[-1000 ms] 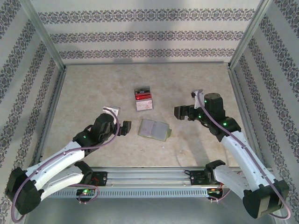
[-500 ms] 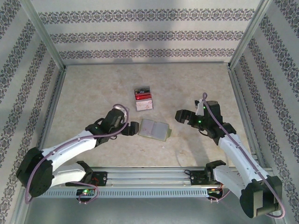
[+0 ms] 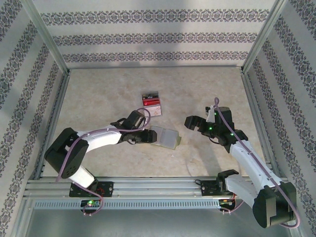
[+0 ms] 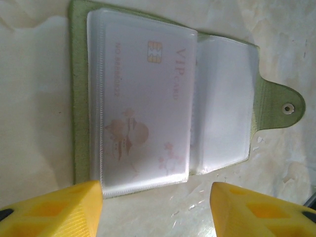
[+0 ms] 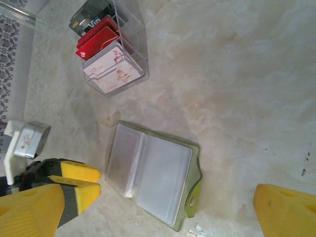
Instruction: Take the credit cards out of the card holder
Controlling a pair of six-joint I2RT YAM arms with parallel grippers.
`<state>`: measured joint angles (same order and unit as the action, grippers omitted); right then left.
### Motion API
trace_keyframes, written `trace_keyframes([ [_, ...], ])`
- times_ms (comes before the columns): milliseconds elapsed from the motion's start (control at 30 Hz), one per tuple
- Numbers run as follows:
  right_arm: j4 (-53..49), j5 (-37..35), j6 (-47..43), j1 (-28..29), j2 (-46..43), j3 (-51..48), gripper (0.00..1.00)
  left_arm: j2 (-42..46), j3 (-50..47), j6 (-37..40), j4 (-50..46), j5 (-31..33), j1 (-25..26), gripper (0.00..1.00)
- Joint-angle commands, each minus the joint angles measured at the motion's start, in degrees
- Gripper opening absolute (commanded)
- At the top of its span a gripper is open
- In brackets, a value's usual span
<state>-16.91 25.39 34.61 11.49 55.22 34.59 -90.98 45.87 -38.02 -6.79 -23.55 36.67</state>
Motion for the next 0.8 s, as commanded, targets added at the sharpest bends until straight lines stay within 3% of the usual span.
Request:
trace_keyframes([
  [0,0.7,0.9,0.1,-0.6,-0.2,-1.1,0.98,-2.3,3.3,-0.9,1.9,-1.5,-0.5,0.59],
  [433,0.5,0.6,-0.2,-1.5,-0.2,-1.1,0.98,-7.0,4.8,0.1,0.5,-0.4,-0.4,0.58],
  [767,0.8,1.0,0.1,-1.5,0.6,-0.9,0.98,-8.2,6.3,0.6,5.6,-7.7,0.7,0.56],
])
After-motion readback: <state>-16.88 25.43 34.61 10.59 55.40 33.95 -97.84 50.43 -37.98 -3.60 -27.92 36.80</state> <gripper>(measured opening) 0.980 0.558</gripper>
